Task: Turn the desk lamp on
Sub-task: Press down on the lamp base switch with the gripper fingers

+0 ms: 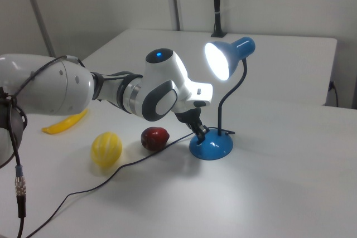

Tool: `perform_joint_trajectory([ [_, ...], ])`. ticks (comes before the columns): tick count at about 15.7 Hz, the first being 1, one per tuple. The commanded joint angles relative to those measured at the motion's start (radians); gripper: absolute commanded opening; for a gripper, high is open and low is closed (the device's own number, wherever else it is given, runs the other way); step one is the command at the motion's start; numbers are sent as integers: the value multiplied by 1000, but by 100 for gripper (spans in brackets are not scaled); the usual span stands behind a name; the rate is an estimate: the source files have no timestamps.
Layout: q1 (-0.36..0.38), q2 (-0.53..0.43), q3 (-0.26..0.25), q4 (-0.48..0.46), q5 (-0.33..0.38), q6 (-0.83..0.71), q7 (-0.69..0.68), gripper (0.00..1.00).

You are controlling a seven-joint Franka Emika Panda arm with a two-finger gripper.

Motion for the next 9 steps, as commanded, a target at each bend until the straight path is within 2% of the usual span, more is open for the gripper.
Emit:
perform_joint_trajectory([
  [1, 1, -3, -5, 10, -18, 1, 26, 0],
  [9, 3, -65, -5, 7, -18, -140, 14, 0],
])
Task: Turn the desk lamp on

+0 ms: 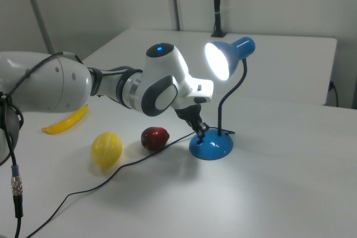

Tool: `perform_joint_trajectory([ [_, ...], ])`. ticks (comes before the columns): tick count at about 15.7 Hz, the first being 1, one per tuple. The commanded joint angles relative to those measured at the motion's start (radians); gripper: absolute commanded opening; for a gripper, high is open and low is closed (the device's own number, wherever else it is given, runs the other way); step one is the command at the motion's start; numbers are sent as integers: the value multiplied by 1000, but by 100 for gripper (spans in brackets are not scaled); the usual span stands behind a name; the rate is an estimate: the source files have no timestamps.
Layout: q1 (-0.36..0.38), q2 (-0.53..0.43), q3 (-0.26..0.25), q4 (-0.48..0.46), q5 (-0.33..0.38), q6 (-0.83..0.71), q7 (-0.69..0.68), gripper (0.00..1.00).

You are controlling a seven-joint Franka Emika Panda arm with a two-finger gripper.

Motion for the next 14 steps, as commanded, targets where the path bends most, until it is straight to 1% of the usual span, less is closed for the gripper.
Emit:
perform_joint_trajectory([
  [1, 10, -56, -4, -6, -18, -111, 10, 0],
  [5, 16, -91, 8, -6, -18, -227, -7, 0],
  [10, 72, -152, 13, -9, -9, -476, -80, 0],
  [11, 85, -163, 13, -9, -6, -523, -97, 3],
  [12, 99, -175, 13, -9, -6, -574, -115, 4],
  [13, 110, -192, 13, -9, -4, -646, -144, 7],
  [14, 115, -203, 15, -9, -3, -692, -163, 13],
])
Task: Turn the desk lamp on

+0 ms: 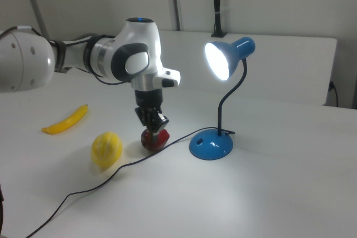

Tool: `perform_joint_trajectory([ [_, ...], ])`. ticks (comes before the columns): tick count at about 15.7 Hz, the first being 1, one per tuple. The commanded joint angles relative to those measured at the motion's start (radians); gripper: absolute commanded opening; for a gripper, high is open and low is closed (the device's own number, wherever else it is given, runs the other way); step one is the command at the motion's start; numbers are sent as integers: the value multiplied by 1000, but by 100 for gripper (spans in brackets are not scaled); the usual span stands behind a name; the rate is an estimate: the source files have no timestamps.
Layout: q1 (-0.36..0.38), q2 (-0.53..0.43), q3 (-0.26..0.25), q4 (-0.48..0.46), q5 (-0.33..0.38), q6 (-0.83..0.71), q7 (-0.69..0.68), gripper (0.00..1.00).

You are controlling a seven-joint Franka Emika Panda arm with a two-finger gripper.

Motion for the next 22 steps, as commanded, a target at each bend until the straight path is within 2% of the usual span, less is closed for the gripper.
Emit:
perform_joint_trajectory([
  [1, 45, -63, -6, -15, -1, -178, -86, 24],
  [2, 60, -72, -6, -15, -1, -214, -98, 40],
  [4, 80, -84, -6, -15, -1, -271, -99, 86],
  [5, 103, -93, -6, -15, 0, -286, -95, 99],
  [9, 126, -152, -6, -30, 32, -320, -106, 100],
  [13, 151, -187, -7, -35, 34, -357, -127, 100],
  [22, 149, -195, -9, -32, 12, -346, -113, 100],
])
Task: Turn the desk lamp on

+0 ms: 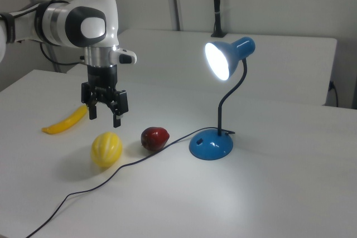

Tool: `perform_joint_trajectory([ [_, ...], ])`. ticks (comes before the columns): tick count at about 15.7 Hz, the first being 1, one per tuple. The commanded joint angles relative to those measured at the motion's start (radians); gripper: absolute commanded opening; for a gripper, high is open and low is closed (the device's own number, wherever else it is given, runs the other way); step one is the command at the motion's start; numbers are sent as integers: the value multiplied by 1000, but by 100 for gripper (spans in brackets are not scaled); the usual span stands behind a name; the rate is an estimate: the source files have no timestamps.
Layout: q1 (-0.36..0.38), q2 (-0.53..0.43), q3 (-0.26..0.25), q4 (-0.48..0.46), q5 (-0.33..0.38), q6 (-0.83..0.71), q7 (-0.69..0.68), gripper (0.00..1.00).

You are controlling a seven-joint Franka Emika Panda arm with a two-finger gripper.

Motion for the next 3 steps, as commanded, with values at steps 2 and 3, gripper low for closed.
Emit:
perform_joint_trajectory([
  [2, 9, -29, -9, -29, -6, 2, -8, 100],
  [3, 9, -30, -9, -27, -6, 3, 4, 100],
])
